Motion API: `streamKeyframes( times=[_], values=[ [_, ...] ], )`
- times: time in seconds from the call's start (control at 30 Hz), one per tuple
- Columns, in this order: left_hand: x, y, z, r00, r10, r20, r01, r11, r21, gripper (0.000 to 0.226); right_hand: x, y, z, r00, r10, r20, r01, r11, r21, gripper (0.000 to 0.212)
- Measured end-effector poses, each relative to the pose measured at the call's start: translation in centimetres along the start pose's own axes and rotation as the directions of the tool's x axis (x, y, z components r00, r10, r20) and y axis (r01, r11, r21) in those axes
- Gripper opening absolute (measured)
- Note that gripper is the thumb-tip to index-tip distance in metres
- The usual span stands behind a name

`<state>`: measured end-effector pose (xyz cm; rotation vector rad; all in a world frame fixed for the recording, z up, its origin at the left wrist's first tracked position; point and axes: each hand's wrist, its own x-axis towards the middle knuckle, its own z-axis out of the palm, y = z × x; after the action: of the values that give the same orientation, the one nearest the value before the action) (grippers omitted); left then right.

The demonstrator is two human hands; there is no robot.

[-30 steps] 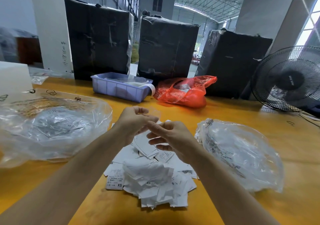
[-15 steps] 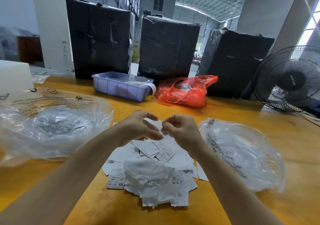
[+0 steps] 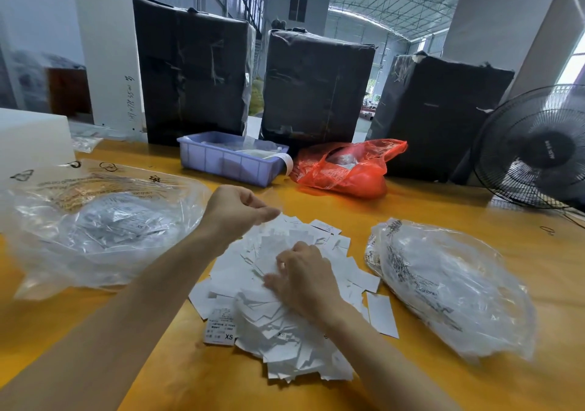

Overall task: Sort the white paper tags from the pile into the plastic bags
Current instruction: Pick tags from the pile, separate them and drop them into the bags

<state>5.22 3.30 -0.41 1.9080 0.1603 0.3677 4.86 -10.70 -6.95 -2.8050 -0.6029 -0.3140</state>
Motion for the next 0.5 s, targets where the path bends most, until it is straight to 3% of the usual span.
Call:
streamKeyframes(
  times=[0.1,0.23,0.4,0.5],
  values=[
    [0.0,0.0,0.2,1.0,-0.001,0.013,0.001,1.0,-0.027,0.034,-0.1,0.9,-0.2,0.999,0.017,-0.037,-0.015,0.998,0.056,0.03],
    [-0.2,0.1,0.4,0.999,-0.007,0.039,0.008,0.999,-0.033,0.035,-0.2,1.1,0.2,1.0,0.008,0.017,-0.006,0.996,-0.083,0.054],
    [-0.6,0.1,0.6,0.998,-0.003,0.063,0.005,0.999,-0.04,0.034,0.0,1.0,-0.2,0.989,-0.116,-0.091,0.091,0.967,-0.236,0.027],
    [-0.6,0.0,0.6,0.996,-0.004,0.086,0.008,0.999,-0.047,0.028,-0.1,2.0,-0.3,0.987,-0.097,-0.128,0.079,0.988,-0.133,0.029]
  ],
)
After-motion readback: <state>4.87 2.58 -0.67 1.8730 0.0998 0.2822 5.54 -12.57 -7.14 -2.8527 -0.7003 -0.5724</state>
